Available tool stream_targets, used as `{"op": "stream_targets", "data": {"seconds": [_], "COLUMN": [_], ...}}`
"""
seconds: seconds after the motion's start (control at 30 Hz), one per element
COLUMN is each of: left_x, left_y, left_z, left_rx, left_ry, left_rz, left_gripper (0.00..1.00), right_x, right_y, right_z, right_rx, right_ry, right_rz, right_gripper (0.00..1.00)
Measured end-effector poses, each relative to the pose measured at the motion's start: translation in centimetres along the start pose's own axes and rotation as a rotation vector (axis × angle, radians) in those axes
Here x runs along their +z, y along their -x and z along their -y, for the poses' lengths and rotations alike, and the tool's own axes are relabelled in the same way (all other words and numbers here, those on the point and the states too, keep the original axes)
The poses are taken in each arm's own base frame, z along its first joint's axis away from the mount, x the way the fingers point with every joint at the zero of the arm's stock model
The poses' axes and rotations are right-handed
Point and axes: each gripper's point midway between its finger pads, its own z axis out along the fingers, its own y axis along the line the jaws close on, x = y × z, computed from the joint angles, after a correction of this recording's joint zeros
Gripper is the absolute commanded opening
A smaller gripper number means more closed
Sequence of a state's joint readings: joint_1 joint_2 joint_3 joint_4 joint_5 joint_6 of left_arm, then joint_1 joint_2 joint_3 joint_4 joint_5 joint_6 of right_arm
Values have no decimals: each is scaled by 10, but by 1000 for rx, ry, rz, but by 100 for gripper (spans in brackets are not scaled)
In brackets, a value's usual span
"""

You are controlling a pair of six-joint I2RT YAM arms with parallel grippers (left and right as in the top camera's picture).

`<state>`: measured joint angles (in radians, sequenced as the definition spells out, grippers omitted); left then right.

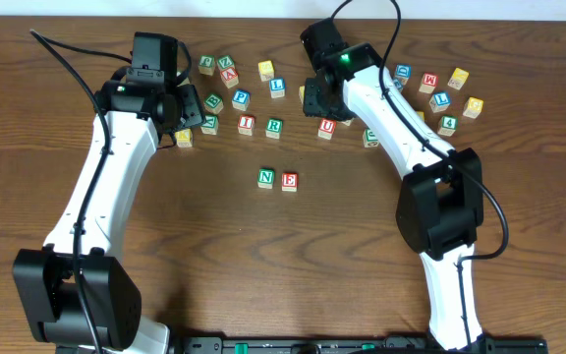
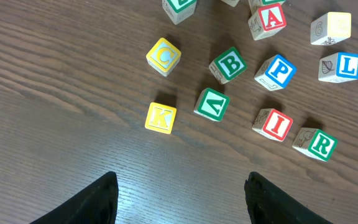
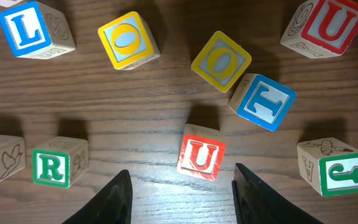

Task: Spell out NEURIPS
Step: 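Open the right gripper, lift, and move over the red U block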

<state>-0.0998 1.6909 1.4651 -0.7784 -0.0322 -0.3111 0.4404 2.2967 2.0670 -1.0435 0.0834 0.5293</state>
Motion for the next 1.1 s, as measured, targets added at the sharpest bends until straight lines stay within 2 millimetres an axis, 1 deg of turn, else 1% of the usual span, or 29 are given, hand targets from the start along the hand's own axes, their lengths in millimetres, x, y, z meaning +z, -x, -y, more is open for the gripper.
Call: {"op": "stream_targets", "data": {"seconds": [0.3,0.67,0.9,1.1], "left_x": [0,0,0,0], "left_y": [0,0,0,0], "left_z": [0,0,0,0], "left_rx": [0,0,0,0], "left_ry": [0,0,0,0], "left_rz": [0,0,0,0], "left_gripper": [64,64,64,64], "right_x": [26,32,47,54], "right_y": [-15,-10,-20,-24], "right_z": [7,4,8,10], "right_rx": [-7,-4,-5,-8], "right_ry": [-43,-28,-37,-38], "right_rz": [-67,-41,-56,-58], "right_gripper": [46,46,46,40]}}
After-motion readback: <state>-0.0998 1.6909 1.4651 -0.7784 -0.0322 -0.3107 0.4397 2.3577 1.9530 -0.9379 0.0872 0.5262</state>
